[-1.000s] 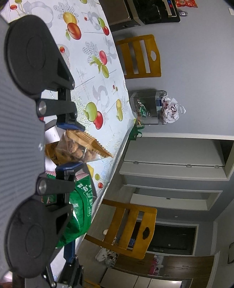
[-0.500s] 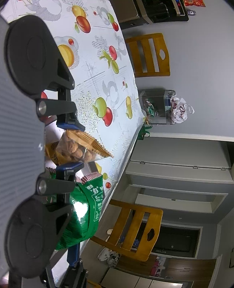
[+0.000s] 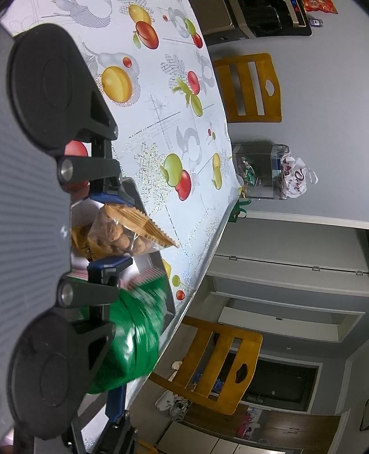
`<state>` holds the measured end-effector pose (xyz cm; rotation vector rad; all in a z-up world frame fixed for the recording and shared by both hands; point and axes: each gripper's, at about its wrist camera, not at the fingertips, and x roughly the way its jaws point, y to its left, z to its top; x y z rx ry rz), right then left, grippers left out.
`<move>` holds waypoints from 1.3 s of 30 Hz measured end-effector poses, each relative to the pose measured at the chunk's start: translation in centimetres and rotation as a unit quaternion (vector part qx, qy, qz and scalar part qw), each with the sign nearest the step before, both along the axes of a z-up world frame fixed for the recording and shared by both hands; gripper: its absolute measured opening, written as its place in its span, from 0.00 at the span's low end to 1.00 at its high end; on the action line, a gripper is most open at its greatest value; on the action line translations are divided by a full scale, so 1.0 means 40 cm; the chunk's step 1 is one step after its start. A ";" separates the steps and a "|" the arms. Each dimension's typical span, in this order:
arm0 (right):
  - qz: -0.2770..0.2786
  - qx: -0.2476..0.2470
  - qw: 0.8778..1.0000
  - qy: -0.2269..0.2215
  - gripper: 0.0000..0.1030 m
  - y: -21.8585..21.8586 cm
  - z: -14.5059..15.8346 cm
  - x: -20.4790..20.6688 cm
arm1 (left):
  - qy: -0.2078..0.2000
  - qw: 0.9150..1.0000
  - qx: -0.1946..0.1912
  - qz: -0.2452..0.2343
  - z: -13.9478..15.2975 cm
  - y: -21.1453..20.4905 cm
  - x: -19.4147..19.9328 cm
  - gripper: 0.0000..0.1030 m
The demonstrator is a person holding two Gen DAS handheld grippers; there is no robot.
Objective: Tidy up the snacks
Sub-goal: 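Carry the peanut bag with the left tool while the right tool carries the chip bag, then lower the peanut bag into the tray with the left tool while the right tool releases the chip bag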
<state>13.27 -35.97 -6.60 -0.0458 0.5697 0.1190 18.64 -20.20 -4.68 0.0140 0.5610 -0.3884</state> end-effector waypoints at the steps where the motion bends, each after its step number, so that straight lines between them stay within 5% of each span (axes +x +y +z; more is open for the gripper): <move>1: -0.002 0.000 1.000 -0.001 0.66 0.000 0.000 -0.001 | 0.001 1.000 0.001 -0.001 0.001 -0.001 0.000 0.34; 5: -0.002 0.000 1.000 -0.003 0.72 0.001 0.002 -0.006 | 0.005 1.000 -0.007 -0.003 0.007 0.002 -0.002 0.42; 9: -0.002 0.002 1.000 -0.002 0.75 0.000 0.001 -0.007 | 0.000 1.000 -0.009 -0.003 0.015 0.003 -0.009 0.64; 17: -0.008 0.006 1.000 -0.006 0.83 -0.007 0.006 -0.014 | -0.010 1.000 -0.016 0.001 0.024 0.001 -0.026 0.89; 27: -0.013 0.006 1.000 -0.015 1.00 -0.006 0.024 -0.033 | -0.008 1.000 -0.023 0.015 0.039 0.013 -0.043 0.94; 39: -0.013 0.018 1.000 0.002 1.00 -0.017 0.047 -0.060 | -0.001 0.999 -0.038 0.032 0.079 0.077 -0.111 0.97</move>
